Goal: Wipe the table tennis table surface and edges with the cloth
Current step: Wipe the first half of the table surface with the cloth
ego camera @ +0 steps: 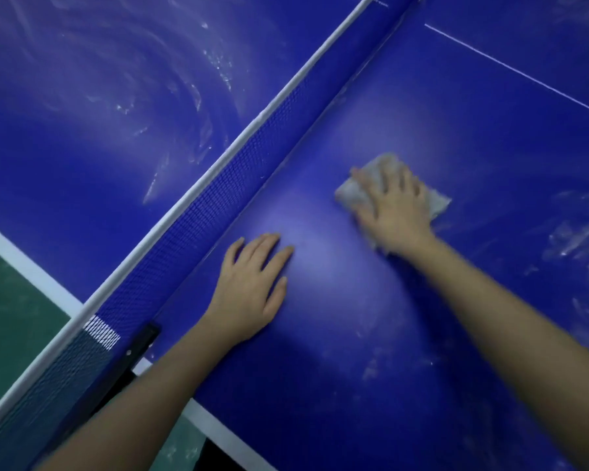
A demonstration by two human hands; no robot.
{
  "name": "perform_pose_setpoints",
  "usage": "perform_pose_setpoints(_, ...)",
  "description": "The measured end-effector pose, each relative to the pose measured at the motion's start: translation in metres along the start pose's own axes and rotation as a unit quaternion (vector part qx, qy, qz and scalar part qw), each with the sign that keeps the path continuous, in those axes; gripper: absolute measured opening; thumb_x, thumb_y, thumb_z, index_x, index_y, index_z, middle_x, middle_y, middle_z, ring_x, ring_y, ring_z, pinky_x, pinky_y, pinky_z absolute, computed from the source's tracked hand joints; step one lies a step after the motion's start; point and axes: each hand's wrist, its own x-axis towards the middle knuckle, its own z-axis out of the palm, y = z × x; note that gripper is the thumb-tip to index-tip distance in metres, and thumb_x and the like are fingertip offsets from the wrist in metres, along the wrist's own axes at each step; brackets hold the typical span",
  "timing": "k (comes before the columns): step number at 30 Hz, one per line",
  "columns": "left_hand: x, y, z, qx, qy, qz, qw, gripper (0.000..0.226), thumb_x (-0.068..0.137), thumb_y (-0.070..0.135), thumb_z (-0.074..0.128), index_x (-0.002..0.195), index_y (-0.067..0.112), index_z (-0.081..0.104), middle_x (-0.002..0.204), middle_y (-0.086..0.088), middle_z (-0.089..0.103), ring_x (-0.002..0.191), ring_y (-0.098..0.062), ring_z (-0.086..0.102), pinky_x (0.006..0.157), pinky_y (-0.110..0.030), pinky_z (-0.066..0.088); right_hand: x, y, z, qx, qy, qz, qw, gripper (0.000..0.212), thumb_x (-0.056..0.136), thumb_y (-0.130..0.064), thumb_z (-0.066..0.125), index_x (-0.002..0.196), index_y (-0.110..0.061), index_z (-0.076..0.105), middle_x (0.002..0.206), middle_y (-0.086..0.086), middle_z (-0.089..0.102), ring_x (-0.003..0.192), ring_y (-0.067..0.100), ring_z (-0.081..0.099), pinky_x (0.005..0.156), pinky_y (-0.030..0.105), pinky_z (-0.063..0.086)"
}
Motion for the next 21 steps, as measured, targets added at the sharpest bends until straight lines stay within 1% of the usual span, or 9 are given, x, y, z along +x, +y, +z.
perform_pose_setpoints(2, 0.039, 0.002, 0.004, 0.023, -0.026, 0.045, 0.998, 0.046, 0.090, 0.029, 0.037, 0.125, 0.008, 0.059, 0.131, -0.018, 0.055, 0.121, -0.031, 0.053, 0.104, -0.050, 0.031, 0.038, 0.043, -0.010, 0.027, -0.019, 0.109, 0.994, 0.054, 0.097, -0.045, 0.035, 0.148, -0.039, 0.020, 0.158, 0.012, 0.009, 0.142, 0.037, 0.012, 0.112, 0.047, 0.013)
perform_pose_setpoints(4, 0.080, 0.006, 0.008, 0.030, -0.039, 0.060, 0.997, 0.046, 0.092, 0.028, 0.040, 0.133, 0.010, 0.051, 0.139, -0.018, 0.047, 0.129, -0.031, 0.045, 0.108, -0.050, 0.025, 0.043, 0.052, -0.015, 0.041, -0.030, 0.140, 0.989, 0.055, 0.098, -0.042, 0.033, 0.149, -0.037, 0.015, 0.159, 0.010, 0.003, 0.144, 0.035, 0.005, 0.113, 0.048, 0.010)
perform_pose_setpoints(7, 0.131, 0.010, 0.017, 0.018, -0.029, 0.045, 0.998, 0.049, 0.095, 0.027, 0.042, 0.143, 0.015, 0.038, 0.150, -0.012, 0.033, 0.140, -0.024, 0.027, 0.113, -0.042, 0.011, -0.019, 0.011, -0.007, 0.010, -0.053, 0.035, 0.998, 0.060, 0.095, -0.033, 0.038, 0.150, -0.030, 0.014, 0.157, 0.017, 0.005, 0.144, 0.039, 0.008, 0.114, 0.049, 0.010)
perform_pose_setpoints(10, 0.163, 0.019, 0.028, 0.015, -0.043, 0.055, 0.997, 0.052, 0.096, 0.030, 0.040, 0.145, 0.018, 0.032, 0.153, -0.009, 0.027, 0.143, -0.022, 0.020, 0.114, -0.041, 0.008, -0.123, -0.038, -0.003, 0.016, -0.053, -0.155, 0.986, 0.067, 0.070, -0.035, 0.049, 0.136, -0.030, 0.047, 0.149, 0.019, 0.034, 0.134, 0.045, 0.034, 0.103, 0.059, 0.028)
perform_pose_setpoints(12, 0.173, 0.027, 0.035, 0.033, -0.062, 0.077, 0.995, 0.052, 0.097, 0.031, 0.037, 0.147, 0.021, 0.028, 0.156, -0.007, 0.022, 0.144, -0.020, 0.015, 0.114, -0.042, 0.005, -0.149, -0.039, -0.002, 0.044, -0.069, -0.175, 0.981, 0.066, 0.064, -0.036, 0.041, 0.129, -0.031, 0.050, 0.146, 0.013, 0.042, 0.131, 0.041, 0.039, 0.100, 0.059, 0.030)
perform_pose_setpoints(14, 0.178, 0.030, 0.040, 0.048, -0.064, 0.081, 0.994, 0.053, 0.096, 0.035, 0.031, 0.147, 0.022, 0.027, 0.156, -0.005, 0.021, 0.145, -0.019, 0.014, 0.114, -0.042, 0.005, -0.122, -0.016, -0.005, 0.059, -0.057, -0.128, 0.988, 0.069, 0.066, -0.036, 0.038, 0.134, -0.028, 0.049, 0.145, 0.012, 0.043, 0.131, 0.040, 0.040, 0.102, 0.057, 0.033)
perform_pose_setpoints(17, 0.180, 0.031, 0.041, 0.050, -0.058, 0.081, 0.994, 0.061, 0.090, 0.043, 0.019, 0.146, 0.022, 0.031, 0.155, -0.005, 0.024, 0.144, -0.019, 0.017, 0.115, -0.043, 0.007, -0.041, 0.062, -0.010, 0.053, -0.016, 0.060, 0.997, 0.074, 0.076, -0.038, 0.037, 0.147, -0.021, 0.027, 0.154, 0.009, 0.025, 0.140, 0.034, 0.023, 0.111, 0.045, 0.015)
perform_pose_setpoints(20, 0.180, 0.031, 0.039, 0.043, -0.062, 0.081, 0.994, 0.065, 0.087, 0.045, 0.016, 0.146, 0.023, 0.033, 0.155, -0.004, 0.025, 0.144, -0.018, 0.017, 0.115, -0.042, 0.008, 0.015, 0.160, -0.022, 0.079, 0.026, 0.291, 0.953, 0.069, 0.090, -0.047, 0.043, 0.149, -0.017, 0.020, 0.157, 0.008, 0.018, 0.143, 0.029, 0.016, 0.115, 0.042, 0.011)
perform_pose_setpoints(21, 0.180, 0.031, 0.038, 0.042, -0.065, 0.079, 0.994, 0.065, 0.087, 0.045, 0.016, 0.146, 0.023, 0.032, 0.155, -0.004, 0.024, 0.144, -0.018, 0.017, 0.115, -0.042, 0.007, 0.022, 0.171, -0.025, 0.091, 0.032, 0.338, 0.936, 0.071, 0.091, -0.052, 0.042, 0.149, -0.016, 0.020, 0.157, 0.007, 0.018, 0.143, 0.028, 0.015, 0.116, 0.042, 0.010)
